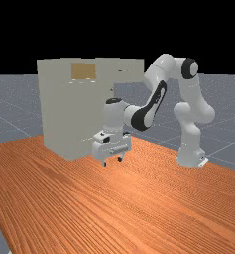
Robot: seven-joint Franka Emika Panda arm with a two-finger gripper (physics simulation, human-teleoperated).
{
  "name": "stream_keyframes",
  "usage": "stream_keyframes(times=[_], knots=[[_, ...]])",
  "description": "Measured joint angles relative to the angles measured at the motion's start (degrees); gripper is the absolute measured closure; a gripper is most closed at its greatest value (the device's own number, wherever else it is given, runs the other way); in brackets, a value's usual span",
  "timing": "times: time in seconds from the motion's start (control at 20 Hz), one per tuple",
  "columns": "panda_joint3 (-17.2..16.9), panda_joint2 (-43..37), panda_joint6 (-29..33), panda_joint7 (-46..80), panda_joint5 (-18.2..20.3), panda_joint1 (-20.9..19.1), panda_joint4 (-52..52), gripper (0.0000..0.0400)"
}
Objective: Close the drawer
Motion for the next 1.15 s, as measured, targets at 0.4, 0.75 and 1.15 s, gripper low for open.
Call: stream_keyframes(times=[0.4, 0.75, 1.15], knots=[[-0.14, -6.83, 2.35, 0.25, -0.29, 0.12, -3.95, 0.0393], [-0.37, -21.45, -24.27, -1.86, 1.69, 0.2, 6.53, 0.04], [-17.14, -18.06, -33.11, -67.06, 8.08, -9.24, 16.05, 0.0399]])
